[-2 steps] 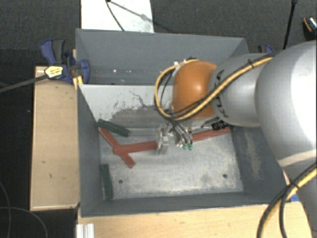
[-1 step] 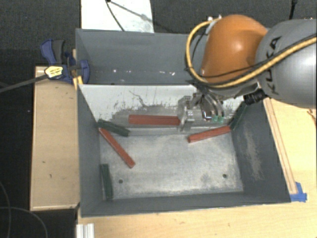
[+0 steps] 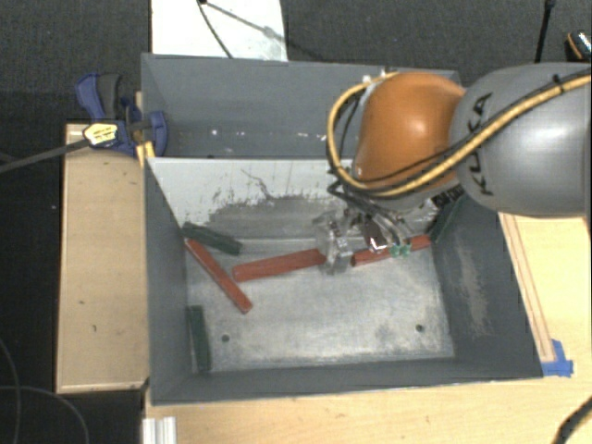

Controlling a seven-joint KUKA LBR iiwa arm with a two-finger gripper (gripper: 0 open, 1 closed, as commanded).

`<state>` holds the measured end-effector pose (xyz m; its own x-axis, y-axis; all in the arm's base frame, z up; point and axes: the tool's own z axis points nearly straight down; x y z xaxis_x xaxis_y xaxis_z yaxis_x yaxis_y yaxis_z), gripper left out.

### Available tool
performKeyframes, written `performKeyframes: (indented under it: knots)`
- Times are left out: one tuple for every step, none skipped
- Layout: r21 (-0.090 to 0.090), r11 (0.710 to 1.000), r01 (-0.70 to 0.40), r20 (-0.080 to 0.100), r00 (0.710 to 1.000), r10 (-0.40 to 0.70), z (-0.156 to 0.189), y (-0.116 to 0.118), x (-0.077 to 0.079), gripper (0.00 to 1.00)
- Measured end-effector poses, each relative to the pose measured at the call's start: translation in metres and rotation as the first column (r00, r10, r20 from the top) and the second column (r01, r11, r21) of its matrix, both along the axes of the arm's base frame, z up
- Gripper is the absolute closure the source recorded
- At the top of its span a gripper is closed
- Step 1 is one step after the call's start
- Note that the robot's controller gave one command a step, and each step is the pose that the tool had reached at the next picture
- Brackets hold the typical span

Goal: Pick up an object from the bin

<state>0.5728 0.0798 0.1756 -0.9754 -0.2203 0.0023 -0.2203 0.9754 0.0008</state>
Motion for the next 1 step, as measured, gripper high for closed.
performKeyframes:
  knots:
    - [0.001,1.000,-0.029,0.014,0.999,0.029,0.0761,0.0077,-0.0053,1.00]
